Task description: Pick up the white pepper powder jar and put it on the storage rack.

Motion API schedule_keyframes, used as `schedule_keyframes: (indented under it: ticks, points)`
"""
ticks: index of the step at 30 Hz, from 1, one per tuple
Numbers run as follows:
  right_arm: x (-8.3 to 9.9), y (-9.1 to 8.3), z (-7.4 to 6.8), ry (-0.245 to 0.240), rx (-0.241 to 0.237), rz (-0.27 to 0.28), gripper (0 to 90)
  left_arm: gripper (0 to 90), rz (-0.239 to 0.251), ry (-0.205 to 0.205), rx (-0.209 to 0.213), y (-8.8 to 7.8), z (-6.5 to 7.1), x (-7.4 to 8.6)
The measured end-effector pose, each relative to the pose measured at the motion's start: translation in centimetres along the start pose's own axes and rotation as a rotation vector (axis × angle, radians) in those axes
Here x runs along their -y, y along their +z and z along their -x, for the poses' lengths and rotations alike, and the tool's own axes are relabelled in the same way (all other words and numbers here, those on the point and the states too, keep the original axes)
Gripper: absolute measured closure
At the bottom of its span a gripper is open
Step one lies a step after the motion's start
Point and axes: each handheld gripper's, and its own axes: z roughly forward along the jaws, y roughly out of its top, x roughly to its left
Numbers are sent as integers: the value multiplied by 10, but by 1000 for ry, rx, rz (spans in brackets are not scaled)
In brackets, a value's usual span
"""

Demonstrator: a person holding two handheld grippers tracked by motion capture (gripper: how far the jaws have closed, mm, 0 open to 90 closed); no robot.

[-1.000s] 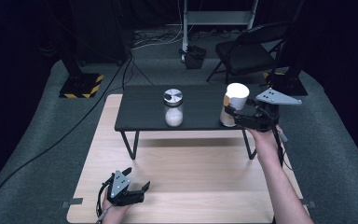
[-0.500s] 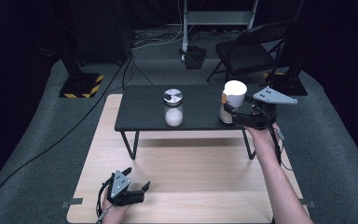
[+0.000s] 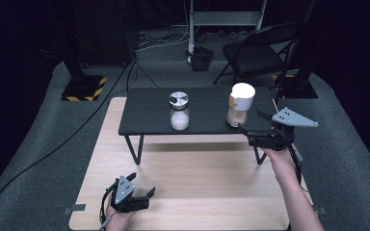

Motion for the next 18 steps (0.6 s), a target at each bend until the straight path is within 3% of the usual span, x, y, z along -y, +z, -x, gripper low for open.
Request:
schedule_keyframes:
  ticks: [10, 18]
  points:
    - [34, -22, -2, -38, -20, -27, 87, 100, -1, 3, -2, 0, 1, 0]
    - [77, -31, -4, -39, -23, -29, 73, 100, -1, 3, -4, 0, 1, 0]
